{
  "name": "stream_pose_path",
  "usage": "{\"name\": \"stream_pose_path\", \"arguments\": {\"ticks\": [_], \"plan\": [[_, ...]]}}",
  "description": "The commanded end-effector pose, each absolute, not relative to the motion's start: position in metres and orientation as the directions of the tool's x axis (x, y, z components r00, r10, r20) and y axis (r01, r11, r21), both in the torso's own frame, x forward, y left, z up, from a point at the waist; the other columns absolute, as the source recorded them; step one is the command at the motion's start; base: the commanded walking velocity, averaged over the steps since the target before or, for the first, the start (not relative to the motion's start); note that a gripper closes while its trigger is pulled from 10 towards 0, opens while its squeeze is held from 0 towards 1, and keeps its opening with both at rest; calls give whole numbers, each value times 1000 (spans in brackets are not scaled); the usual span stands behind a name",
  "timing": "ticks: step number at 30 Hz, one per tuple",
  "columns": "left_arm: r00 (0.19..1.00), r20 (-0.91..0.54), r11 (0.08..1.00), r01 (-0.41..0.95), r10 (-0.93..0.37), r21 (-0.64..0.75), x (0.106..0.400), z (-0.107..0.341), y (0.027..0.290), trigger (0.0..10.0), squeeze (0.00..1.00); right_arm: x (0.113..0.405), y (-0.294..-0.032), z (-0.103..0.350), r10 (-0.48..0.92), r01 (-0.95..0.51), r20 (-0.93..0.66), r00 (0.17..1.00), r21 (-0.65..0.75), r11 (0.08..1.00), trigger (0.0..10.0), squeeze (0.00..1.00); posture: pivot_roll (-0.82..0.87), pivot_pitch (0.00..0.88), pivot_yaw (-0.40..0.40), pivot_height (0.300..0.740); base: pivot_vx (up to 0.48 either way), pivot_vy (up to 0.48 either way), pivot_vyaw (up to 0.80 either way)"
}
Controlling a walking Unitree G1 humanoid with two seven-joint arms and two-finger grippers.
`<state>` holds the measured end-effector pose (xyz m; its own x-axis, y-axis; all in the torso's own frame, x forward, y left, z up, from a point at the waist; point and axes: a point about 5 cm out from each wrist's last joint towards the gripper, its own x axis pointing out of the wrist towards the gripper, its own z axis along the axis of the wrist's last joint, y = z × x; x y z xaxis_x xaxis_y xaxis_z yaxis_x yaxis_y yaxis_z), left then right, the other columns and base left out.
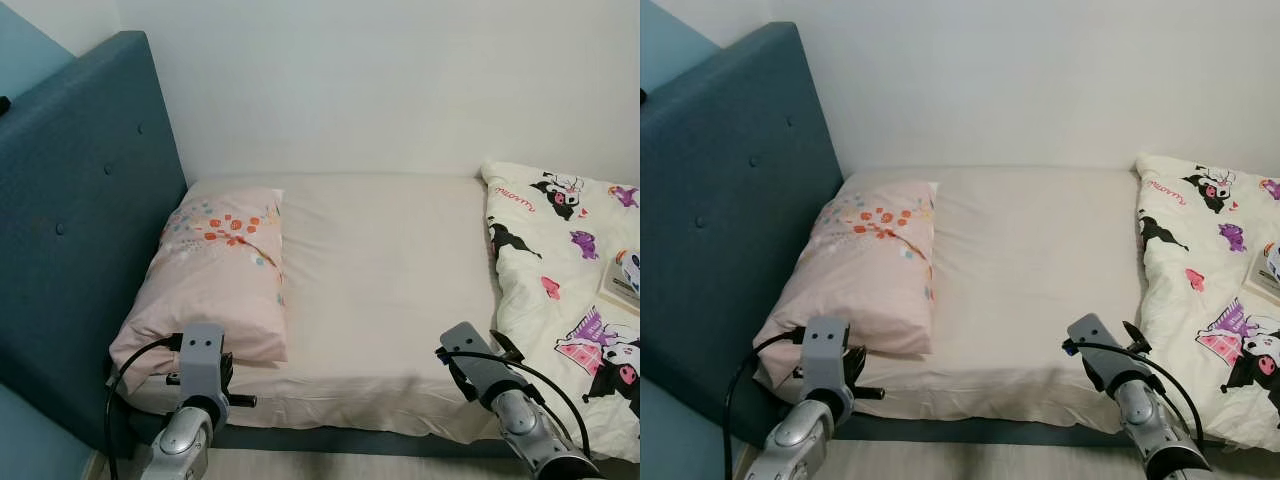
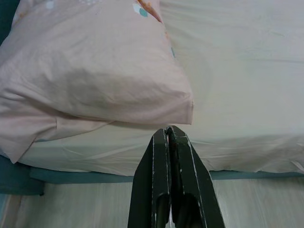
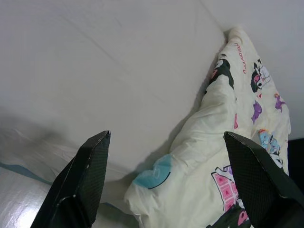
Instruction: Clean up the room
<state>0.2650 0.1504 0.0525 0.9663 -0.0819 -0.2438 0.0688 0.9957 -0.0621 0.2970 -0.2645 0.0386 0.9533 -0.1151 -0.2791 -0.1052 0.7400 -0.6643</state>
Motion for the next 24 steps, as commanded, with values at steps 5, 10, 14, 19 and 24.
{"name": "stream_pose_path", "arguments": {"ticks": [5, 10, 14, 19, 24], "plan": [[964, -254, 997, 58, -71, -56, 263, 50, 153, 10000, 0, 294, -267, 35, -123, -111, -300, 946, -657, 745, 10000, 0, 16, 117, -4, 740, 0, 0, 0], [965, -253, 997, 56, -68, -56, 263, 51, 154, 10000, 0, 294, -266, 35, -122, -112, -300, 946, -657, 745, 10000, 0, 18, 118, -3, 740, 0, 0, 0], [965, -253, 997, 56, -69, -56, 263, 51, 154, 10000, 0, 295, -265, 35, -121, -112, -299, 947, -657, 745, 10000, 0, 17, 120, -2, 740, 0, 0, 0], [965, -254, 997, 56, -68, -56, 263, 51, 155, 10000, 0, 295, -264, 35, -120, -112, -298, 947, -657, 745, 10000, 0, 19, 123, -1, 740, 0, 0, 0], [965, -254, 997, 56, -68, -54, 263, 51, 155, 10000, 0, 295, -264, 35, -120, -112, -298, 947, -657, 746, 10000, 0, 20, 124, 1, 740, 0, 0, 0]]}}
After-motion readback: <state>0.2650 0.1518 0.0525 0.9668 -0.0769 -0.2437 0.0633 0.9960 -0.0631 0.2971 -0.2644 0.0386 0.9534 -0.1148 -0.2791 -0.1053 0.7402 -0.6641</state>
